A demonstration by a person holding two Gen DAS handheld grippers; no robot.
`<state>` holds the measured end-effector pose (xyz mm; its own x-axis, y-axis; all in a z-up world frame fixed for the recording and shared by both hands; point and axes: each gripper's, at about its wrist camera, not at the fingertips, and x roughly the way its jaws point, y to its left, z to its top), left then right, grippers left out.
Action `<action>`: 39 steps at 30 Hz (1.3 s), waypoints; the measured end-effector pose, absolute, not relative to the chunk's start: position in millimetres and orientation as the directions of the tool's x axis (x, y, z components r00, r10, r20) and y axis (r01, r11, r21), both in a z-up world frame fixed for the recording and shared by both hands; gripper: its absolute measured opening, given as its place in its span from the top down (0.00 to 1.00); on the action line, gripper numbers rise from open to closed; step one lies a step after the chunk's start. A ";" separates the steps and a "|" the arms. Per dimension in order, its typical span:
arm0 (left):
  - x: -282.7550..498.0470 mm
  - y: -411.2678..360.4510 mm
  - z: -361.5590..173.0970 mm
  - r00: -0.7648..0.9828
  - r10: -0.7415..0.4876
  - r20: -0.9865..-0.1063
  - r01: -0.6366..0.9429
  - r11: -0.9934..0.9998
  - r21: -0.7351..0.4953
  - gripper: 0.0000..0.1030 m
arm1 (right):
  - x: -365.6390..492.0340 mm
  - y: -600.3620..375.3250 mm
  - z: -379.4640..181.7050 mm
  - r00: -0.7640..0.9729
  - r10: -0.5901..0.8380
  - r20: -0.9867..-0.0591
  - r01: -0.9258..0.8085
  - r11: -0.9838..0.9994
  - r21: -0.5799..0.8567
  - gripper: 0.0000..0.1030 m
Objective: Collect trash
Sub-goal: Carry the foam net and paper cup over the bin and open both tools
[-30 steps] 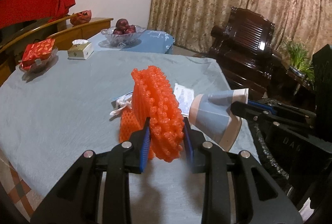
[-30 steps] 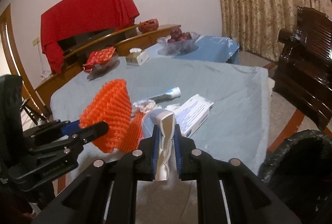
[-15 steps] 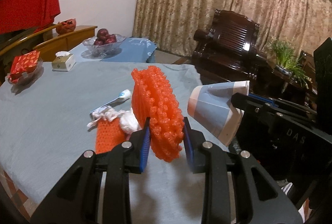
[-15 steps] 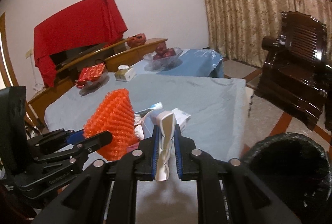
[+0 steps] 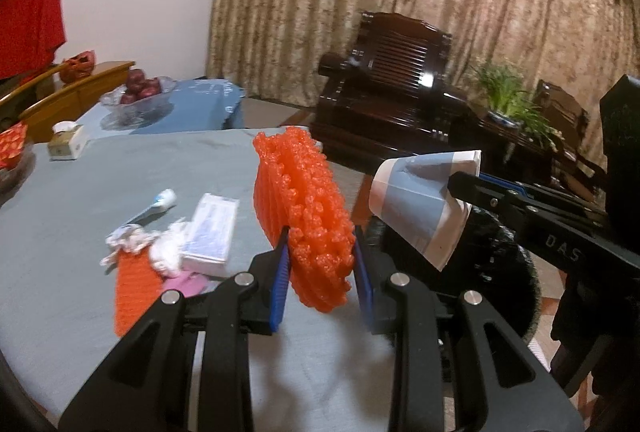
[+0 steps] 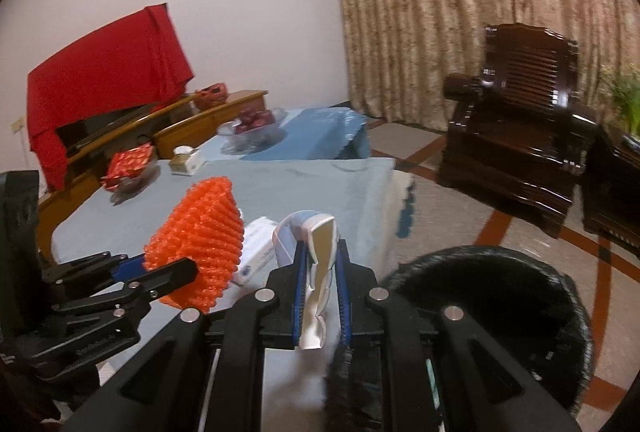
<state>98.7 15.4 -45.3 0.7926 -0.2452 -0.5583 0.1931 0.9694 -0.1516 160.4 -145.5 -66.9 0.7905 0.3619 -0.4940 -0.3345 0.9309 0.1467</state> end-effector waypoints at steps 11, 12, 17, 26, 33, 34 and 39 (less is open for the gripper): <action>111.0 -51.0 -56.1 0.737 -0.365 -0.569 0.347 0.927 -0.146 0.73 | 150.6 -210.9 -72.7 0.833 0.222 -0.507 -0.179 0.975 0.132 0.86; 112.8 -57.2 -57.6 0.729 -0.377 -0.571 0.360 0.921 -0.148 0.73 | 149.4 -214.5 -73.4 0.835 0.212 -0.509 -0.169 0.977 0.129 0.86; 120.2 -85.5 -65.3 0.699 -0.418 -0.581 0.413 0.898 -0.150 0.73 | 145.1 -236.7 -81.2 0.838 0.152 -0.524 -0.106 0.987 0.118 0.86; 133.9 -122.0 -86.8 0.646 -0.458 -0.611 0.478 0.867 -0.144 0.73 | 140.1 -266.3 -98.1 0.827 0.088 -0.556 -0.023 0.992 0.123 0.86; 143.2 -138.6 -101.2 0.619 -0.467 -0.631 0.492 0.857 -0.152 0.73 | 142.3 -279.7 -106.0 0.817 0.058 -0.574 0.015 0.992 0.121 0.86; 144.0 -139.9 -102.1 0.618 -0.468 -0.632 0.494 0.856 -0.152 0.73 | 142.3 -281.4 -107.2 0.816 0.053 -0.576 0.020 0.993 0.119 0.86; 150.8 -145.5 -107.4 0.605 -0.475 -0.639 0.500 0.851 -0.160 0.73 | 143.3 -290.3 -114.7 0.802 0.038 -0.596 0.040 0.992 0.116 0.86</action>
